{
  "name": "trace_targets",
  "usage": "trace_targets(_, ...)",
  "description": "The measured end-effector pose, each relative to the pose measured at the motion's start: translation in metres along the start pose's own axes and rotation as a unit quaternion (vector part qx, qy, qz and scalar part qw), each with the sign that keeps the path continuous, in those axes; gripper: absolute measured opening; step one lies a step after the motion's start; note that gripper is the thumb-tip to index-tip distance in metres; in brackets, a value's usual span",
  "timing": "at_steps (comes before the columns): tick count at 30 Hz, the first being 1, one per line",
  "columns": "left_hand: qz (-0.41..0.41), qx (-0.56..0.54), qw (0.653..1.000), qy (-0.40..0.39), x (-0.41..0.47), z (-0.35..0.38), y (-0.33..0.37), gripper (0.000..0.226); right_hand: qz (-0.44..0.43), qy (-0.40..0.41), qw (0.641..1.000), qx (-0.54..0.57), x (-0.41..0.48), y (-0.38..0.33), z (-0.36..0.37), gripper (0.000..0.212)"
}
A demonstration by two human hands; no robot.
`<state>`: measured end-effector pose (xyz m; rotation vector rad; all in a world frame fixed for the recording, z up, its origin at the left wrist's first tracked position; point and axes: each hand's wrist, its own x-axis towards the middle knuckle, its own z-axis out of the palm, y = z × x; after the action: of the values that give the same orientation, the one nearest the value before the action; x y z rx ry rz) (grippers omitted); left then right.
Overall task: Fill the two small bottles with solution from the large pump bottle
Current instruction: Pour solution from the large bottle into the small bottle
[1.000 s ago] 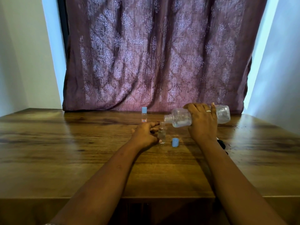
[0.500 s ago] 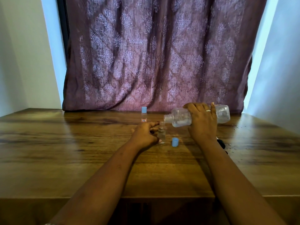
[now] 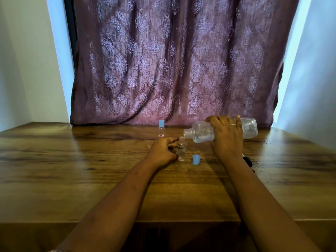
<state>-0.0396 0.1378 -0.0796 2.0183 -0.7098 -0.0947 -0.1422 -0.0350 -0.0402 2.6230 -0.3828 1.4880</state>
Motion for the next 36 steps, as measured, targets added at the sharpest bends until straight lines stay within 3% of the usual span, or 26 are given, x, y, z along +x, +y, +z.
trace_targets(3,0.003,0.011,1.0,0.003,0.0018,0.0008,-0.0026,0.08,-0.001,0.001,1.0,0.0,0.0,0.0008,0.0009,0.049)
trace_targets(10,0.007,-0.003,1.0,-0.001,-0.0001,0.0005,-0.0026,0.073,0.002,0.0,1.0,-0.003,0.0004,0.0015,0.0023,0.047)
trace_targets(14,0.003,-0.023,1.0,-0.005,0.0032,0.0014,-0.0043,0.079,0.001,-0.003,1.0,-0.001,0.0002,0.0007,0.0002,0.047)
trace_targets(21,0.008,-0.011,1.0,-0.009,0.0046,0.0012,-0.0051,0.067,0.0,-0.006,1.0,0.004,0.0002,-0.0001,-0.0015,0.048)
trace_targets(24,0.007,-0.012,1.0,-0.001,0.0049,0.0016,-0.005,0.076,0.001,0.001,1.0,0.002,0.0001,-0.0006,-0.0007,0.046)
trace_targets(29,0.008,0.001,1.0,-0.007,0.0036,-0.0001,-0.0055,0.051,0.0,-0.001,1.0,0.004,0.0002,-0.0002,-0.0012,0.044)
trace_targets(32,0.005,-0.004,1.0,-0.009,0.0015,-0.0004,-0.0021,0.054,-0.001,0.0,1.0,-0.001,0.0005,-0.0002,-0.0011,0.047)
trace_targets(36,0.013,-0.007,1.0,-0.009,0.0049,0.0011,-0.0059,0.085,0.0,0.001,1.0,0.0,0.0004,-0.0005,-0.0004,0.047)
